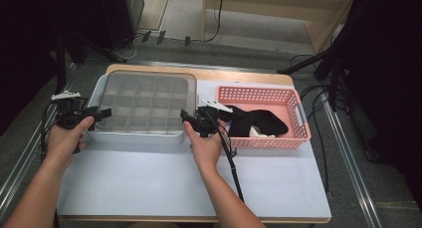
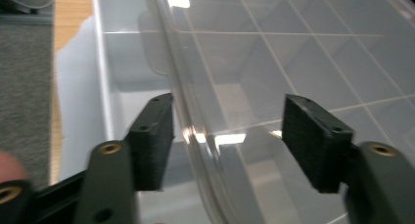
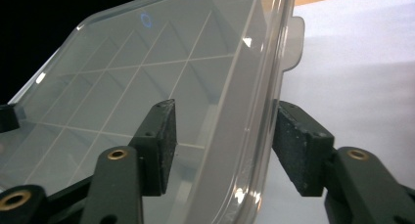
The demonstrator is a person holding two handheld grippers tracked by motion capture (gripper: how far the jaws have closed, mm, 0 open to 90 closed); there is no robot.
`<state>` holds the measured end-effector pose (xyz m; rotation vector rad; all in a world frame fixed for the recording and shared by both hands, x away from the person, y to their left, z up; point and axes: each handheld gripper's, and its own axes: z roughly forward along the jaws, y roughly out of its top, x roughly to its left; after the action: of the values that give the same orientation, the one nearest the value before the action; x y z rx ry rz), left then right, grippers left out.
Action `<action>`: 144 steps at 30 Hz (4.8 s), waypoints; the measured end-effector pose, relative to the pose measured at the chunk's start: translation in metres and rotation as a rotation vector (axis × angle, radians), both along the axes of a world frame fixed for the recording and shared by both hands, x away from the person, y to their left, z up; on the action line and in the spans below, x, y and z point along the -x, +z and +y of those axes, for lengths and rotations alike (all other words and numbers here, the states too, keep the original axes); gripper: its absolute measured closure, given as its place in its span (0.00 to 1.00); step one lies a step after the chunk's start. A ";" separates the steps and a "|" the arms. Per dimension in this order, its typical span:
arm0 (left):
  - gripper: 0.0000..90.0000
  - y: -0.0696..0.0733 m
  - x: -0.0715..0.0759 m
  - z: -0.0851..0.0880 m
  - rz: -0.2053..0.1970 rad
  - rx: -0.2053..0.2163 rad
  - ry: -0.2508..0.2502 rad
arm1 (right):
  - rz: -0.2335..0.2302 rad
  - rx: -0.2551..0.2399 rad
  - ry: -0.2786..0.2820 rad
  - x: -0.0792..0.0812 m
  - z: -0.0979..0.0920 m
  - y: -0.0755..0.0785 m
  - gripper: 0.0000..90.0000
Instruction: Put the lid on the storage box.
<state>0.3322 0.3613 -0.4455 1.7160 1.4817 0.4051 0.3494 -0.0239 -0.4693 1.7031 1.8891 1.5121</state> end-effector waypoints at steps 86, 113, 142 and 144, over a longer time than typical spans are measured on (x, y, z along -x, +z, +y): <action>0.73 -0.025 0.136 0.033 -0.176 0.117 0.121 | -0.068 -0.040 0.150 0.105 0.001 -0.018 0.64; 0.64 -0.046 0.150 0.032 -0.150 0.139 0.094 | -0.030 0.038 0.284 0.126 0.000 -0.049 0.61; 0.62 -0.030 0.142 0.044 -0.205 0.125 0.099 | -0.074 0.023 0.248 0.122 -0.022 -0.034 0.71; 0.63 -0.028 0.139 0.045 -0.243 0.145 0.115 | -0.124 0.041 0.235 0.121 -0.022 -0.033 0.71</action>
<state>0.1931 0.4062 -0.4736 1.4184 1.3998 0.5342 0.2284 -0.0462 -0.5026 1.3755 2.0971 1.6050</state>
